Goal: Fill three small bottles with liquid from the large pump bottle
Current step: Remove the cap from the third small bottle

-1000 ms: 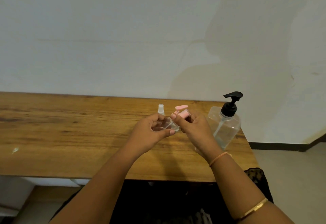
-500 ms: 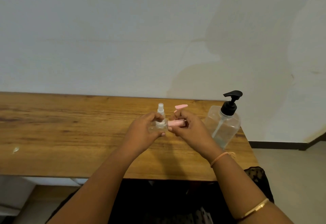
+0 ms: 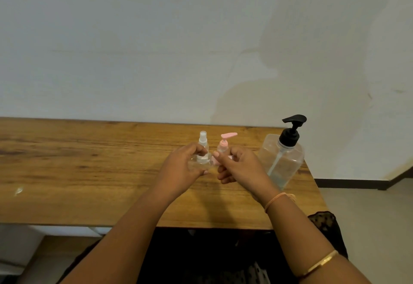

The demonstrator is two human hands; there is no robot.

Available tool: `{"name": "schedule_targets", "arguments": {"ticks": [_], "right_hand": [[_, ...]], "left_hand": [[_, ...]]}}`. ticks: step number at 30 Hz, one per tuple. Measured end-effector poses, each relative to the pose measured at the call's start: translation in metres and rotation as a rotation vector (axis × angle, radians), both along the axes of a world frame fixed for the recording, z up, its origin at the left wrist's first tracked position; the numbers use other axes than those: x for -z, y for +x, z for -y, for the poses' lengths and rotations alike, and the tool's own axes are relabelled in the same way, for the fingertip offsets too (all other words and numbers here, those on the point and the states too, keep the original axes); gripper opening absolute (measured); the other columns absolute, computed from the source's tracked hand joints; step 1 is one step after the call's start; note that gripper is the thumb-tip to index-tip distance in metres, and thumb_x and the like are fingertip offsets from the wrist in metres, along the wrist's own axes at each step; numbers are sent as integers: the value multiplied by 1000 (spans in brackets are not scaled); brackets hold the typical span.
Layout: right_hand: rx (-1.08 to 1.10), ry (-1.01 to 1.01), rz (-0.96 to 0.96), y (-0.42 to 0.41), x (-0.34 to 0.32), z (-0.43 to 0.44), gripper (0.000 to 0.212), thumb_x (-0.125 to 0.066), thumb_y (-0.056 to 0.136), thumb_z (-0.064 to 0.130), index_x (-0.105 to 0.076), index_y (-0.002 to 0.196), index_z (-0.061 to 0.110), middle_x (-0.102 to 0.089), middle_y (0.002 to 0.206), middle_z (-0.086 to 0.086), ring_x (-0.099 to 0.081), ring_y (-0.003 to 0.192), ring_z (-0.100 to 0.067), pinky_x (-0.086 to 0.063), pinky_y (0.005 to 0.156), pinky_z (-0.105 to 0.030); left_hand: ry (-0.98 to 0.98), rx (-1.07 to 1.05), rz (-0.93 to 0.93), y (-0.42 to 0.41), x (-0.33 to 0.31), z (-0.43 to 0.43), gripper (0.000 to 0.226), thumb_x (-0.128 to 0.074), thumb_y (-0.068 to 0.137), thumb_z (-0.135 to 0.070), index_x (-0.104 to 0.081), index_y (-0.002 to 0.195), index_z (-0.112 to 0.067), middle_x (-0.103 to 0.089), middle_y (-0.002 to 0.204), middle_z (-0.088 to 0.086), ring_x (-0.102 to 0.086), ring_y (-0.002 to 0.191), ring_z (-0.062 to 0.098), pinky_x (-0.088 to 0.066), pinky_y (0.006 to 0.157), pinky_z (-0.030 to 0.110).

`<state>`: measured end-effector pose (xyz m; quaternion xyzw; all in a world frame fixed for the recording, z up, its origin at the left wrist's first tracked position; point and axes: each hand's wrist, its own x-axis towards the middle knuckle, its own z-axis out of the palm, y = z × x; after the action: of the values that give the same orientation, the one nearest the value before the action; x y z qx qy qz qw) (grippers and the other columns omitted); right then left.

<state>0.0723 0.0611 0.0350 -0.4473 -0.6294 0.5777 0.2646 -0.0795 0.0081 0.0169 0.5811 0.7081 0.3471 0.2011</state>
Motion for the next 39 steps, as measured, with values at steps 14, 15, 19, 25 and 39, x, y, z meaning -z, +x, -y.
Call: {"name": "schedule_targets", "arguments": {"ticks": [14,15,19,25,39], "right_hand": [[116,44,-61,5,-1,-6,17,-69,83,15,-65,94,3,-66,80,-8,-61,63,-10,-53,56,-20],[138,55,-72,7,-1,-7,17,-70,82,14,-65,95,3,-66,85,-8,-62,67,-11,-53,58,-21],[187,136,21,11,3,-11,10,-71,81,14,-65,88,12,-65,90,-5,-62,77,-14,-57,65,-29],[155,364,327,7,19,-11,14,-72,80,26,-61,86,19,-57,77,11,-53,71,-5,-43,60,-20],[-91,589,1024,-16,79,-1,14,-45,95,20,-53,106,15,-65,101,-5,-62,93,-25,-44,66,-33]], "left_hand": [[-22,-82,3,-3,-3,1,37,-76,75,-18,-56,105,-26,-53,109,-17,-45,105,2,-30,83,19],[-37,-119,6,-6,-3,1,35,-75,77,-18,-55,105,-25,-51,110,-16,-43,104,2,-30,82,20],[-102,-234,37,-16,3,2,29,-69,82,-18,-49,102,-23,-53,125,-4,-45,119,15,-34,87,26],[-115,-363,72,-23,8,0,30,-61,89,-20,-41,112,-20,-50,125,-1,-38,125,25,-33,87,31],[-91,-347,144,-18,6,-1,38,-58,91,-20,-36,120,-15,-49,131,3,-44,123,26,-39,95,39]]}}
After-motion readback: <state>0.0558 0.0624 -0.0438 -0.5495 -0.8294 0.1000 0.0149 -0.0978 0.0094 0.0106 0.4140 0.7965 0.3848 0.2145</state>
